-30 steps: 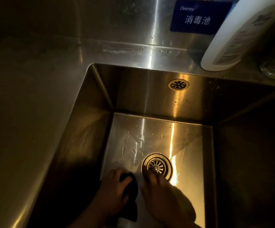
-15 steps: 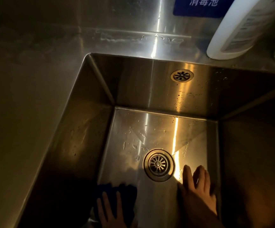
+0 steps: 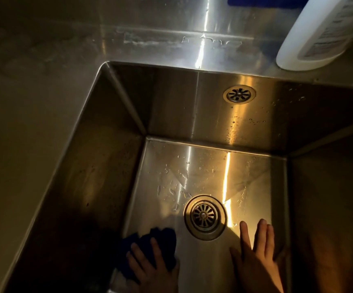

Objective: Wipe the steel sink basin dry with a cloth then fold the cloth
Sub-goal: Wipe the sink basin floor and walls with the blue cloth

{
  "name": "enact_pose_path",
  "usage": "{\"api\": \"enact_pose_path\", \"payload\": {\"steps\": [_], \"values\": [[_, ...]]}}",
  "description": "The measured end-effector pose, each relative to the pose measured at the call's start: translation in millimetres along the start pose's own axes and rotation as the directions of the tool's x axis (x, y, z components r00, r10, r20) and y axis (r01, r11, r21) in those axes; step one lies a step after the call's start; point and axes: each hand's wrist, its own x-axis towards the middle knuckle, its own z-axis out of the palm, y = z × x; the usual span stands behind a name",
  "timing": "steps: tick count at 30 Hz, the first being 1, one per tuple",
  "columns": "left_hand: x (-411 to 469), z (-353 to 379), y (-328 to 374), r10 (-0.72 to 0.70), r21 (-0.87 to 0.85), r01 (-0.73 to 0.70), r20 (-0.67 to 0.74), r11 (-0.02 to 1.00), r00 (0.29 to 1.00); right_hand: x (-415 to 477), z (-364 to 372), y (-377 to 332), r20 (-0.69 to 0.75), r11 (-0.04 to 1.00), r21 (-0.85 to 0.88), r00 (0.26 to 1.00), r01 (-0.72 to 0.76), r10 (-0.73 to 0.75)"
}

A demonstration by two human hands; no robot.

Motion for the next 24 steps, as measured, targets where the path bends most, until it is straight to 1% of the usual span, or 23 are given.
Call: {"api": "enact_pose_path", "payload": {"steps": [1, 2, 3, 4, 6, 8, 11, 13, 14, 17, 20, 24], "values": [[7.0, 0.9, 6.7, -0.023, -0.027, 0.024, 0.003, 0.999, 1.000, -0.3, 1.0, 0.5, -0.004, 1.000, 0.006, 1.000, -0.004, 0.004], [12.9, -0.9, 13.6, -0.044, -0.011, 0.044, 0.005, 0.999, 0.999, -0.6, 3.5, 1.7, -0.009, 1.000, 0.007, 1.000, -0.008, 0.008], [16.3, -3.0, 18.5, -0.039, 0.060, 0.039, 0.002, 0.997, 0.999, -0.9, 5.6, 2.9, -0.005, 1.000, 0.002, 1.000, -0.013, 0.013], [20.7, -3.0, 21.7, -0.004, 0.142, 0.007, -0.024, 0.990, 1.000, -0.7, 7.1, 3.5, 0.005, 1.000, -0.003, 1.000, -0.018, 0.018], [36.6, -5.7, 25.8, 0.128, 0.292, -0.097, -0.088, 0.952, 0.988, 0.4, 8.6, 4.3, 0.014, 1.000, 0.001, 1.000, -0.024, 0.024], [55.4, -7.4, 33.4, 0.220, 0.347, -0.170, -0.112, 0.922, 0.969, 1.6, 9.6, 4.4, 0.011, 1.000, 0.010, 0.999, -0.030, 0.030], [81.2, -9.5, 49.5, 0.283, 0.404, -0.192, -0.179, 0.894, 0.942, 2.4, 9.8, 3.1, 0.005, 0.998, 0.048, 1.000, -0.029, 0.029], [101.5, -12.3, 63.2, 0.316, 0.403, -0.209, -0.221, 0.891, 0.923, 3.2, 12.7, 2.8, -0.003, 0.997, 0.072, 0.999, -0.032, 0.032], [112.0, -14.2, 71.0, 0.306, 0.391, -0.201, -0.230, 0.898, 0.924, 3.8, 14.4, 3.1, -0.005, 0.996, 0.077, 0.999, -0.035, 0.035], [148.4, -17.8, 90.9, 0.303, 0.381, -0.198, -0.241, 0.903, 0.922, 4.4, 16.9, 4.2, 0.006, 0.997, 0.064, 0.999, -0.039, 0.039], [181.2, -32.4, 108.2, 0.311, 0.338, -0.224, -0.232, 0.914, 0.922, 3.9, 22.4, 7.2, -0.025, 0.999, 0.032, 0.999, -0.042, 0.043], [196.5, -39.4, 109.4, 0.325, 0.412, -0.218, -0.211, 0.885, 0.922, 5.0, 21.4, 8.0, -0.044, 0.999, 0.051, 0.999, -0.012, 0.015]]}}
